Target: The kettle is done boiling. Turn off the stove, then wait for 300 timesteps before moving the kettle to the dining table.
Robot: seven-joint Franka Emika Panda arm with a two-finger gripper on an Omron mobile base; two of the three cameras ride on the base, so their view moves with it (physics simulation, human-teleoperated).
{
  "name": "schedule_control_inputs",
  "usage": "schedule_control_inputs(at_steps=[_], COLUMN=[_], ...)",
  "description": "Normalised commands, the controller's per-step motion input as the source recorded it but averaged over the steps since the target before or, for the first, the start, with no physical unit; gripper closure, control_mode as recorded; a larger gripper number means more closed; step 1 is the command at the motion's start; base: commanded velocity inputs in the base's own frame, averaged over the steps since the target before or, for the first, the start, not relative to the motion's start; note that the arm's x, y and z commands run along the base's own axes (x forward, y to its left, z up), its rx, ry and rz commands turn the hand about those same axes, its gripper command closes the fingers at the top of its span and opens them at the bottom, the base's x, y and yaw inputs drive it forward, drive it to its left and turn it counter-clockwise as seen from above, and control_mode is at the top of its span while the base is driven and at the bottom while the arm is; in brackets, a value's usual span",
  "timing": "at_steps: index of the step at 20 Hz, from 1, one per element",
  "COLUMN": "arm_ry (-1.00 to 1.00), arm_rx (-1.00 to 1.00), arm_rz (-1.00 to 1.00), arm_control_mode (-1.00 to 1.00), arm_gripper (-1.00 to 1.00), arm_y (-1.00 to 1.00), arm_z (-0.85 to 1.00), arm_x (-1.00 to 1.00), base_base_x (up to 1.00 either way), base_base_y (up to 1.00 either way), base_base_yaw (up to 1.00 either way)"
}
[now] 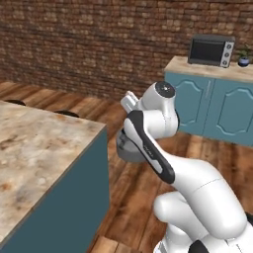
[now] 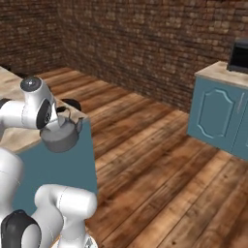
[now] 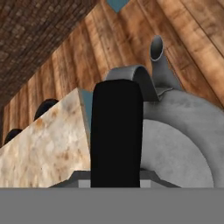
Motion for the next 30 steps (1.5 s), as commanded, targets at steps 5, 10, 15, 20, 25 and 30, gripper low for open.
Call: schedule_control_inputs(at_steps=[5,10,15,20,25,30], arm_ry=[0.00,0.00,0.00,0.00,0.00,0.00], arm_rx=[0.00,0.00,0.00,0.00,0.00,0.00], arm_rz=[0.00,0.00,0.00,0.00,0.00,0.00], arm_control_mode=[1.00,1.00,1.00,1.00,1.00,1.00], arm_gripper=[1.00,1.00,1.00,1.00,1.00,1.00], arm_y=[0.00,0.00,0.00,0.00,0.00,0.00], arm_z=[0.00,0.00,0.00,0.00,0.00,0.00], arm_x=[0.00,0.00,0.00,0.00,0.00,0.00], base_base_x=[0.52,0.50,0.50,0.55,0.57,0.33], base_base_y=[0.12,0.23,0.30,0.30,0.27,0.40], base_base_yaw=[0.11,0.12,0.14,0.15,0.16,0.13])
